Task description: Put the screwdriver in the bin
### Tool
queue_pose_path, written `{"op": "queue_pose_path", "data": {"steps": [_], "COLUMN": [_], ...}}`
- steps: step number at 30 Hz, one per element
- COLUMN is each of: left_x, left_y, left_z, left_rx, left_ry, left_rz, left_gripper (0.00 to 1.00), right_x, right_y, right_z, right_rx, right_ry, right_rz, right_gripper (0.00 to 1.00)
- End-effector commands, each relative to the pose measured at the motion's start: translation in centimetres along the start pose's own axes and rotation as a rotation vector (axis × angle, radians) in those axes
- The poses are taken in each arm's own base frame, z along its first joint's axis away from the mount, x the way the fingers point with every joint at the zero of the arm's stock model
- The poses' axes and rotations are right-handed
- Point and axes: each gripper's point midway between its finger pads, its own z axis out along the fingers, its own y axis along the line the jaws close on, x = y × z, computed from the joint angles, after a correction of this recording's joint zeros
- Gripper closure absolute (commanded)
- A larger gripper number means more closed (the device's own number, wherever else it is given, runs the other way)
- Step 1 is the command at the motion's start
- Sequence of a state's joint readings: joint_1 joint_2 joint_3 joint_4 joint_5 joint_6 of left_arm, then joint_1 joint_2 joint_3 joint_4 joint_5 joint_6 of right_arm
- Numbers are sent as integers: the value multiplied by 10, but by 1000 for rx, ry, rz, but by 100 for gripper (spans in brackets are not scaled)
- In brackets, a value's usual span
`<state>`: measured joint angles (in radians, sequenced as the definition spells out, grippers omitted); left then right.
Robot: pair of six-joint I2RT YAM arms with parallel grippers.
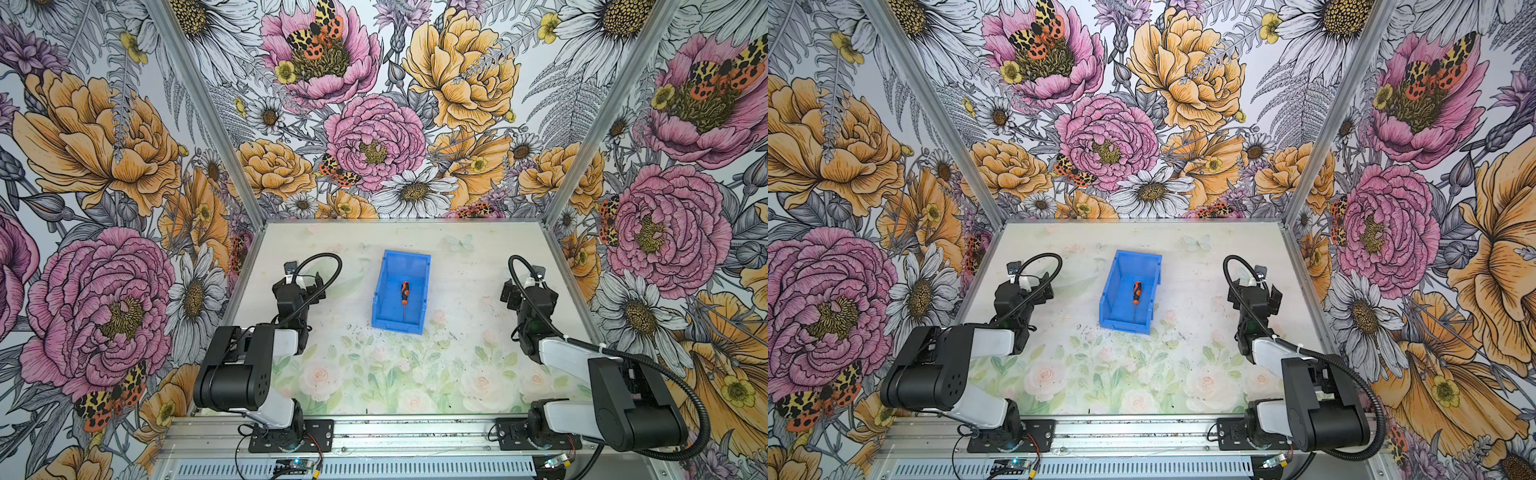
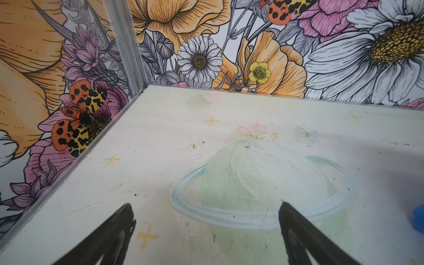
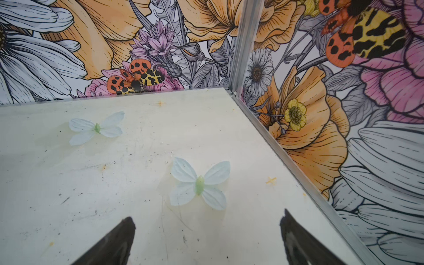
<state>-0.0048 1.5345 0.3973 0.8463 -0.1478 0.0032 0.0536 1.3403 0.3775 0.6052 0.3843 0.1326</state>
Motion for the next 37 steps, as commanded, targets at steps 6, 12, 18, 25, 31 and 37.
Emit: {"op": "queue_pose_path", "data": {"steps": [6,12,18,25,31,37], "left_x": [-8,-8,-8,-8,-7,-7], "left_y": [-3,-2,-3,-3,-3,-3], "left_z": [-1,-2,-2,-2,-2,-2], "left_rx": [29,26,20,20,20,20], "left_ry": [-51,-54,-54,-54,-53,-53], "left_rz": [-5,-7,1,2,1,1], "left_gripper": [1,2,1,1,2,1], "right_x": [-13,-9,-9,-1,2,0], "right_y": [8,11,11,38,35,35], "right_z": [25,28,29,27,27,25], "right_rx": [-13,-31,-38,-302,-260,-260], "right_ry": [-60,-34,-28,-29,-38,-49], "right_rz": [5,-3,2,-12,-15,-14], "right_gripper": [1,0,0,0,0,1]}}
